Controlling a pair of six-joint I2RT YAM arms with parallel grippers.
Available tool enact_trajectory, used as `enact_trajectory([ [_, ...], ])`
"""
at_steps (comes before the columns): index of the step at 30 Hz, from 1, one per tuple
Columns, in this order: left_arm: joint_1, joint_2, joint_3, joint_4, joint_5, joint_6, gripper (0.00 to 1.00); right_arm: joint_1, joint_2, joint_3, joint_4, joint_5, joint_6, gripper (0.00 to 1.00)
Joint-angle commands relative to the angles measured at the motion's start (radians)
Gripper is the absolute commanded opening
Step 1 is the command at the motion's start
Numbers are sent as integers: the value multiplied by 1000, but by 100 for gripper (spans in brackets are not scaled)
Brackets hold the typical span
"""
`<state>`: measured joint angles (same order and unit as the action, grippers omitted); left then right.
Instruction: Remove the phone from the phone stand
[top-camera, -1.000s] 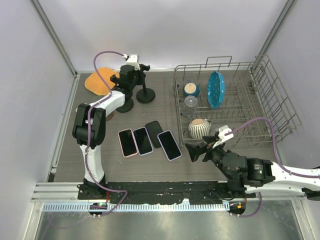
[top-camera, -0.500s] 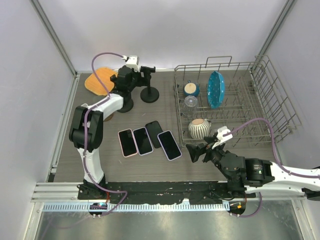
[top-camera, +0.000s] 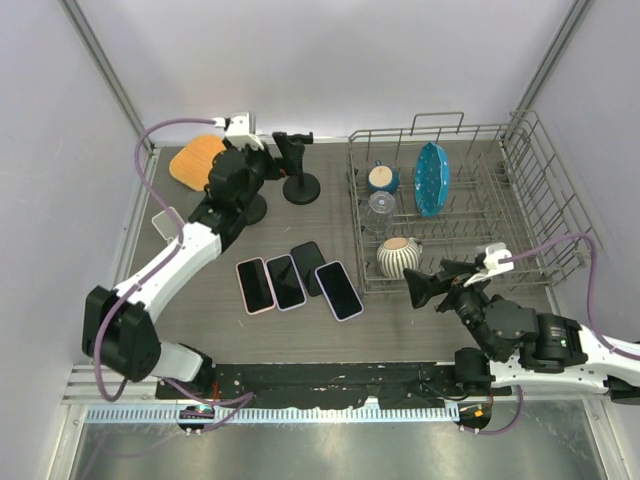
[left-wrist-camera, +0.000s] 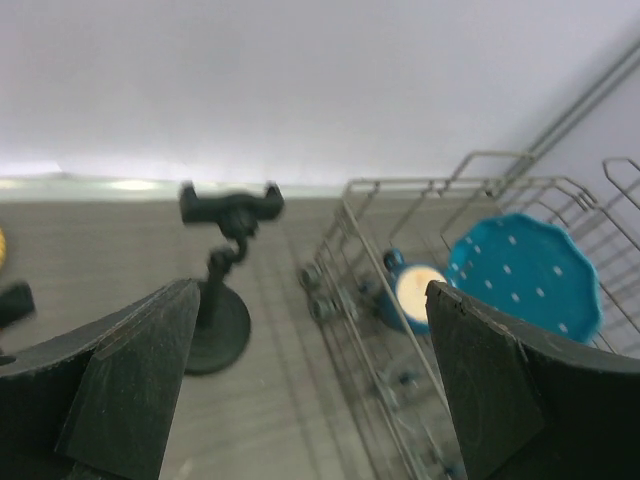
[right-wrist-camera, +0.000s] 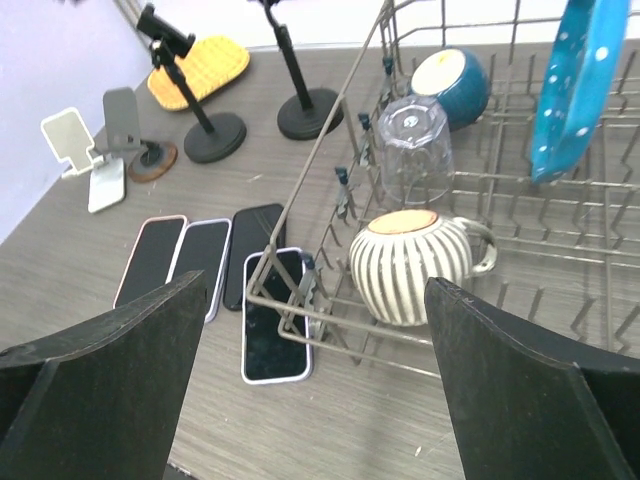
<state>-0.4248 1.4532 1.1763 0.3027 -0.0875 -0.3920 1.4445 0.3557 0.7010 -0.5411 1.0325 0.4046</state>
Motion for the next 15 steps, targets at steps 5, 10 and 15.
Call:
enact_trajectory([
  [5, -251, -241, -284, -140, -178, -168, 99, 1, -32, 92, -36, 121, -78, 95],
  [10, -387, -339, -466, -120, -192, -385, 97, 1, -35, 84, -36, 135, -82, 95],
  [15, -481, -395, -651, -47, -240, -564, 96, 1, -53, 49, -36, 124, -69, 95],
])
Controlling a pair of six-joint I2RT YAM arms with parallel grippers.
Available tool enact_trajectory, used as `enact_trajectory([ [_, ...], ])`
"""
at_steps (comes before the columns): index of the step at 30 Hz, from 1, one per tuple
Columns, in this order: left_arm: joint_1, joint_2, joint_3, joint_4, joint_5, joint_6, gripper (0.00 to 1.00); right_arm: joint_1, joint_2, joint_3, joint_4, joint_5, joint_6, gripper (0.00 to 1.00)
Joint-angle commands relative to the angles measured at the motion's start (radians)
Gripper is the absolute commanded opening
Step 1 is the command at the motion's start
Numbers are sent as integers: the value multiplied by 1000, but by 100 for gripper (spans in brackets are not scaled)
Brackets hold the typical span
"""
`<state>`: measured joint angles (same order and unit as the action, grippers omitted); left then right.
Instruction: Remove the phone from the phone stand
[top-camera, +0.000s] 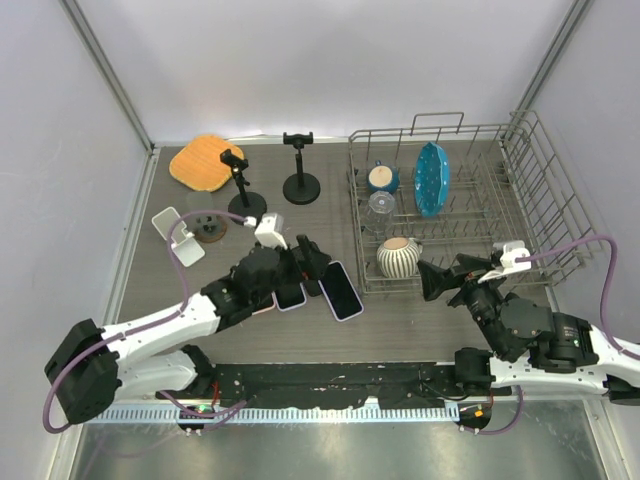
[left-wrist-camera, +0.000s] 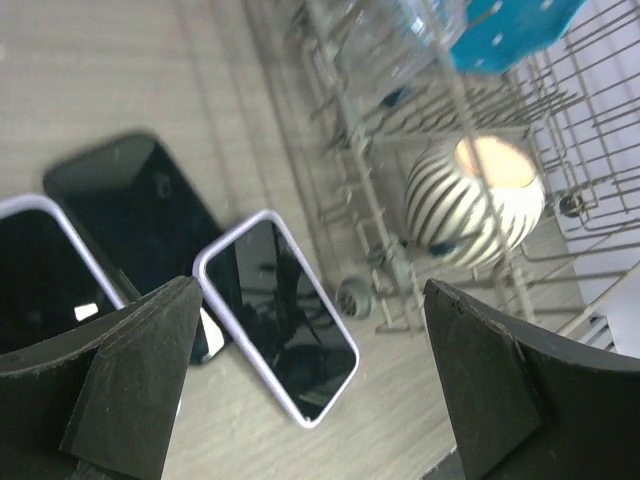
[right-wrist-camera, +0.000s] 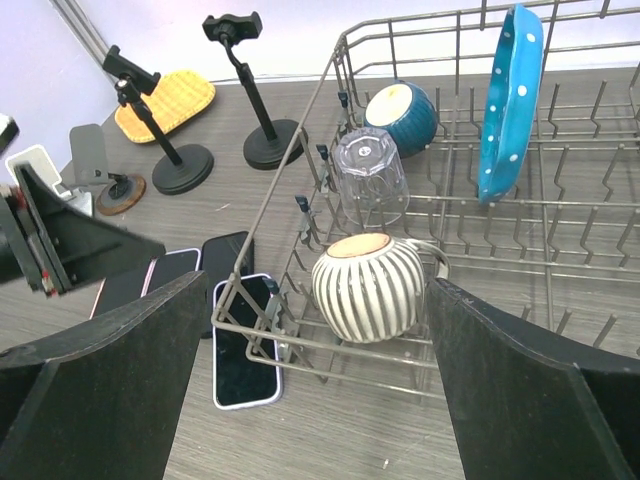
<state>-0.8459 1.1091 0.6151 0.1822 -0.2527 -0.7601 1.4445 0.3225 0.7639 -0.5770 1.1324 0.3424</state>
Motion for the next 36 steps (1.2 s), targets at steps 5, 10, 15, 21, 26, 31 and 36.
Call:
enact_trajectory([
  [5, -105, -23, -185, 144, -109, -301, 92, 1, -37, -23, 0, 29, 4, 95],
  [10, -154, 92, -215, 273, -103, -395, 83, 1, -48, -26, 0, 32, 4, 94],
  [15, -182, 245, -225, 385, -115, -482, 75, 1, -53, -31, 0, 35, 9, 94],
  [21, -196, 357, -229, 461, -132, -522, 72, 8, -59, -32, 0, 44, 6, 94],
  [26, -203, 403, -225, 464, -164, -541, 72, 13, -63, -34, -1, 53, 7, 94],
  [31, -203, 460, -227, 508, -155, -559, 69, 22, -66, -35, 2, 69, 7, 94],
  [36, -209, 505, -230, 552, -151, -584, 63, 28, -68, -37, 0, 75, 4, 94],
])
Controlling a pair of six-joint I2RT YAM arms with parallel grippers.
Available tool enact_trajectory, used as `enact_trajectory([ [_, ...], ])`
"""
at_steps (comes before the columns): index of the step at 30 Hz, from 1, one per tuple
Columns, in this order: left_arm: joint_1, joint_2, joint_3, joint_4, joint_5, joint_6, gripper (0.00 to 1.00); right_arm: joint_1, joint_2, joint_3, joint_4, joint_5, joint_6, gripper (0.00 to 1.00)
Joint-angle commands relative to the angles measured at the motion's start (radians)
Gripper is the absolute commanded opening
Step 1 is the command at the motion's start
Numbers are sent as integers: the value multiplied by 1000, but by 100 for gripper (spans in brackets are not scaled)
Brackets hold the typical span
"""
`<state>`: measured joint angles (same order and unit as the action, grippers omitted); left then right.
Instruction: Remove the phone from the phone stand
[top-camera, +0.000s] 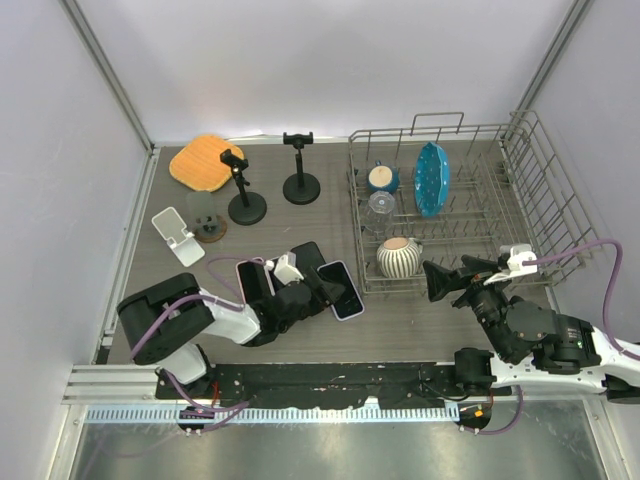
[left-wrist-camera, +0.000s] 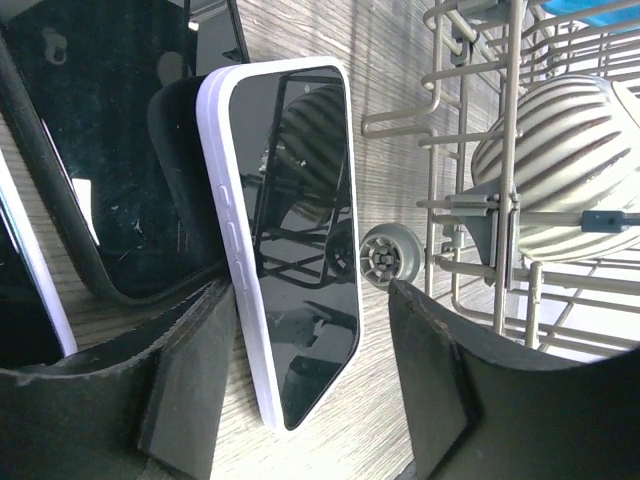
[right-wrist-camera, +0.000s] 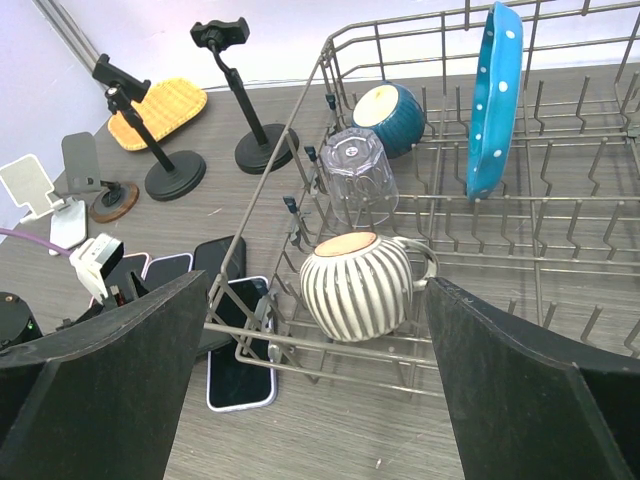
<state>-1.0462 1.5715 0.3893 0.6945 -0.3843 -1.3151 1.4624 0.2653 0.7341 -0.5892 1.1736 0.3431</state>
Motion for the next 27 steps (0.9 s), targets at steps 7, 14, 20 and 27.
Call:
enact_trajectory([
  [7, -15, 65, -30, 117, -28, -47, 25, 18, -17, -7, 12, 37, 5, 94],
  [14, -15, -62, -55, 97, -51, 11, 0, 23, -23, -10, 12, 34, 7, 94],
  [20, 1, -329, -38, -154, -108, 138, 0, 26, -26, -10, 11, 27, 10, 94],
  [27, 257, -685, 25, -660, 27, 272, 0, 33, -24, -9, 3, 23, 16, 94],
])
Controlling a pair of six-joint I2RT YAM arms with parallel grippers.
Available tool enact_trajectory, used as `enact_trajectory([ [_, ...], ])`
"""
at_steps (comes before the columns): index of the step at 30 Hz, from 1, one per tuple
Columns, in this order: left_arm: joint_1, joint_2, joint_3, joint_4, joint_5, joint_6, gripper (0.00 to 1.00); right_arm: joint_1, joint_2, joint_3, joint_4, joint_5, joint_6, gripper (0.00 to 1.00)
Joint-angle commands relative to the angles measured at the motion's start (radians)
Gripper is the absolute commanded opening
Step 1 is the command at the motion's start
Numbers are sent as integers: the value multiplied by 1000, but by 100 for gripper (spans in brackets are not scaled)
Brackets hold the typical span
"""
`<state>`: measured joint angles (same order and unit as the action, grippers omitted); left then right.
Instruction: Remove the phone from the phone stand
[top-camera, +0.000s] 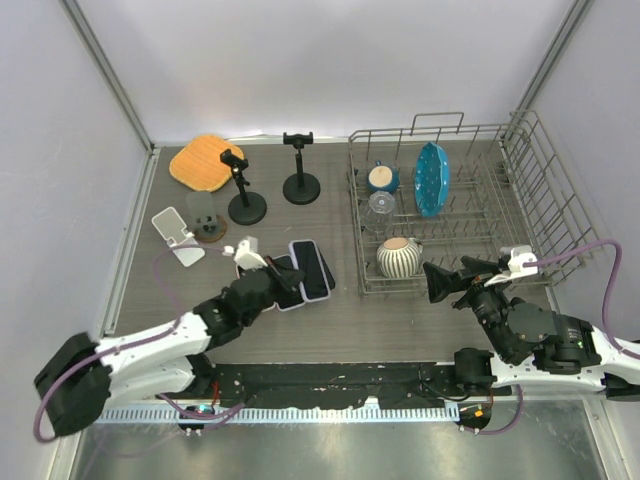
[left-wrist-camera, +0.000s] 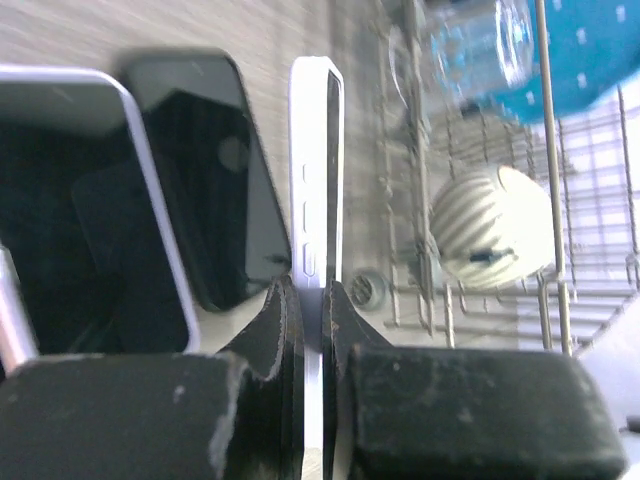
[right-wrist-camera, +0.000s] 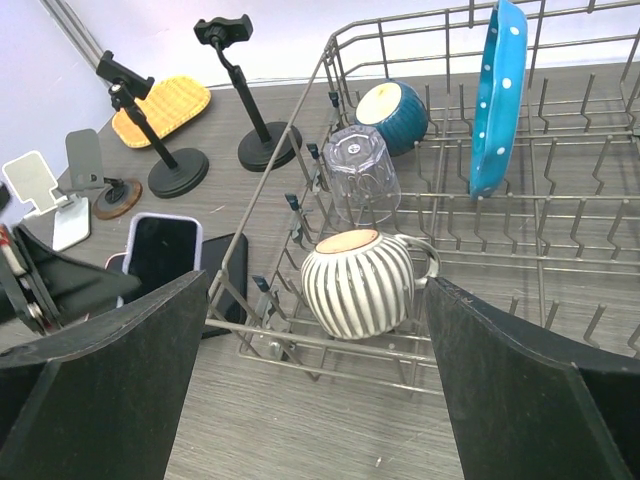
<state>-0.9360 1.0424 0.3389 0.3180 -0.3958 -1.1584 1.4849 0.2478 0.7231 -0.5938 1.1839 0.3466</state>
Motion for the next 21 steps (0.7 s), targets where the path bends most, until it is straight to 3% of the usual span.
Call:
enact_trajectory([
  [1, 178, -197, 89, -350, 58, 140, 0, 11, -7, 4, 5, 11, 14, 94],
  [5, 347, -332, 193, -706, 103, 258, 0, 15, -5, 4, 3, 3, 20, 94],
  [8, 463, -358, 235, -866, 92, 351, 0, 21, -8, 6, 3, -1, 20, 93],
  [12, 590, -366, 245, -953, 48, 423, 0, 32, -13, 6, 2, -3, 22, 93],
  [21, 671, -193, 307, -962, 83, 517, 0, 58, -36, 9, -8, -7, 34, 91],
])
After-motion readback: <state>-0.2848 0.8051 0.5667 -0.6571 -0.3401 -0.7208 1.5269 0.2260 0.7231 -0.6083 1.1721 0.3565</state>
